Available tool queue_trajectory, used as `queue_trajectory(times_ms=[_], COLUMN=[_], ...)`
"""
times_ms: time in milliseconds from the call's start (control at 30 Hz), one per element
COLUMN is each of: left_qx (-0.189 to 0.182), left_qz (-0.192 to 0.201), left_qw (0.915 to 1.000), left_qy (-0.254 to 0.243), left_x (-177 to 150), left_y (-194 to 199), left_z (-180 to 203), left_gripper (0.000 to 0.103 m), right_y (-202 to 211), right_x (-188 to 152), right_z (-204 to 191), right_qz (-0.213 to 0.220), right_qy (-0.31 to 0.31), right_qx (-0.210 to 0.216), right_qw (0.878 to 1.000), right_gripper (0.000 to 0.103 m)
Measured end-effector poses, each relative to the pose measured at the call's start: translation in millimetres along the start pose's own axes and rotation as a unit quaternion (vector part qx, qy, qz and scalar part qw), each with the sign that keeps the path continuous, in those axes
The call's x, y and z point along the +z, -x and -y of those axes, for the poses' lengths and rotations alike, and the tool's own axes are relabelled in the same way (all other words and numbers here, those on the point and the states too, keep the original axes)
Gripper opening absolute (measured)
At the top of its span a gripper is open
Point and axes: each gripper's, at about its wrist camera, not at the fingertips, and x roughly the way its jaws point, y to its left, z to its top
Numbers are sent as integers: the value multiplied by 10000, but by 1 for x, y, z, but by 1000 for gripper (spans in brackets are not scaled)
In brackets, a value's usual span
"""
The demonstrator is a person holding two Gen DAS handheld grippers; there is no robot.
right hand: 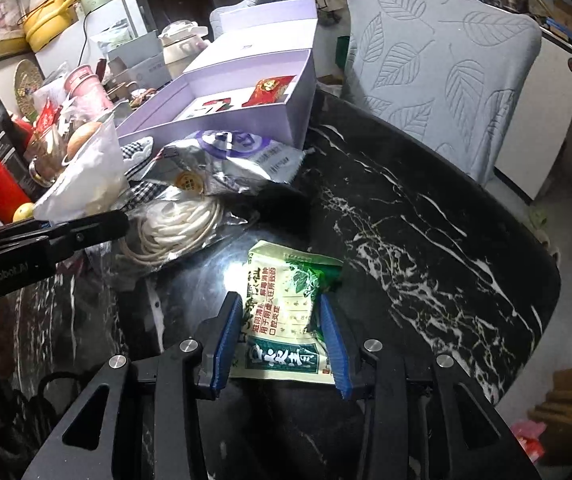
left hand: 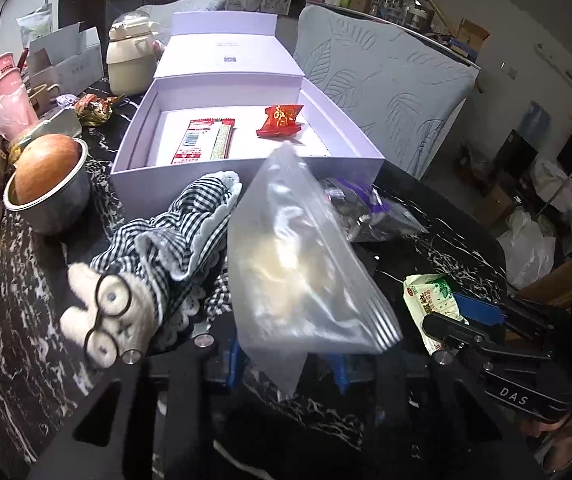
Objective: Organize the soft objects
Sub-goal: 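Grasp the clear zip bag with the left gripper while the right gripper lifts the green bag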
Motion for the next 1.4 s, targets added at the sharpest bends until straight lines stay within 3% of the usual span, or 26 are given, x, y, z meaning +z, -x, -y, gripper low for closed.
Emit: queue_trajectory(times_ms=[333,467,767,833,867,900,967,1400], left_qx=[98,312,345,401,389,361,297,135], left_qz=[119,234,46,-9,-17,-12,54,338], left_qw=[9998,9991,9993,9991,9992,9993,9995,9991], left_qy=[-122,-164,-116,-99,-63,-37,2,-209], left_x=[-27,-34,-28,-27,-27,-26,-24,14], left_y=[33,39,36,33,33,32,33,19], left_z=[5,5,9,9,9,9,8,21], left_gripper=[32,32,33,40,54,77,103,103], right_y=[12,14,16,16,16,17,17,13], right_x=[-17,-22,-24,-24,-24,-24,-24,-17], right_z=[-6,-8,-6,-5,-5,-5,-3,4], right_qz=[-19,-9,-21,-20,-21,-20,-22,-3], right_qy=[71,85,36,15,5,0,-20,-69], right_qx=[50,80,106,114,112,110,108,94], right_qw=[10000,9999,9999,9999,9999,9999,9999,9999], right_gripper=[39,39,39,39,39,39,39,39])
